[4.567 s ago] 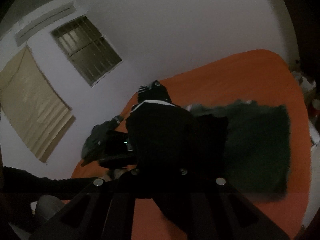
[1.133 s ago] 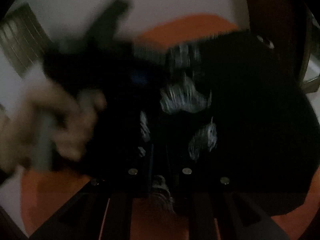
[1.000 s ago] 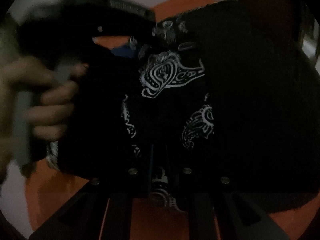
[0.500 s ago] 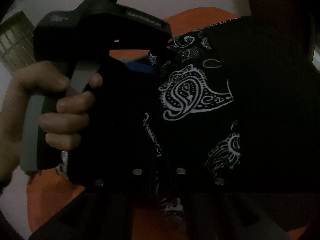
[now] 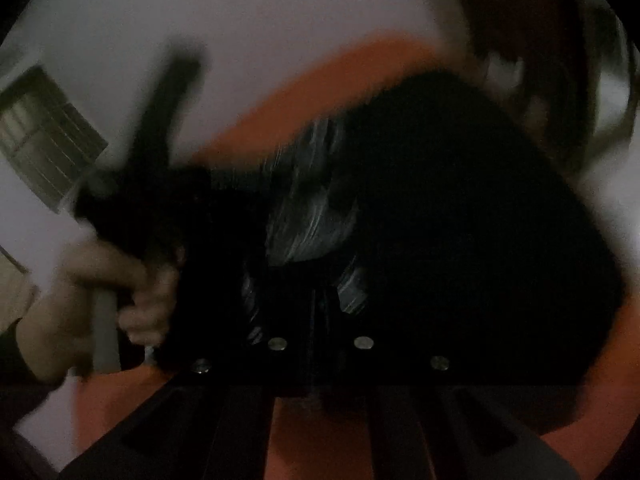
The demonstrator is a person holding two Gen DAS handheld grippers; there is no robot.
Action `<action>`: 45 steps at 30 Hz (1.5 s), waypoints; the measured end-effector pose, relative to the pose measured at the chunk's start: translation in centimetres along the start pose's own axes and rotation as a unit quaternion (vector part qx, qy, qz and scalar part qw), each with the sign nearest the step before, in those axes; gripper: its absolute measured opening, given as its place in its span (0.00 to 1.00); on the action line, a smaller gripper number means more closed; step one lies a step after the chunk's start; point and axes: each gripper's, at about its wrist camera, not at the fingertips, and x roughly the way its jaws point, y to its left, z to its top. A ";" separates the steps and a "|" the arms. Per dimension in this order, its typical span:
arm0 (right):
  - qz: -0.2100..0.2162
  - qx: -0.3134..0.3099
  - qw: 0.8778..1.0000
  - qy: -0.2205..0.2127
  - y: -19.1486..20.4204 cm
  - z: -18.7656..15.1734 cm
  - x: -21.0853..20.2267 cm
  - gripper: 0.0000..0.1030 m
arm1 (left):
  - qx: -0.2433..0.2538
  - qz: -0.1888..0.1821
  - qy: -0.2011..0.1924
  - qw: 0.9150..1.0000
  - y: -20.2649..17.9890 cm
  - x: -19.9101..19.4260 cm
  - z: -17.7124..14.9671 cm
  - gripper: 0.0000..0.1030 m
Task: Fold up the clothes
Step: 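Lower the paisley bundle onto the folded black printed shirt with both grippers, then open both grippers and pull them back from the stacked garments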
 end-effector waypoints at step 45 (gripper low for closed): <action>-0.140 -0.095 0.981 0.095 37.6 -13.7 -2.8 0.67 | -0.171 0.052 -0.094 0.979 22.9 -29.3 -34.6 0.74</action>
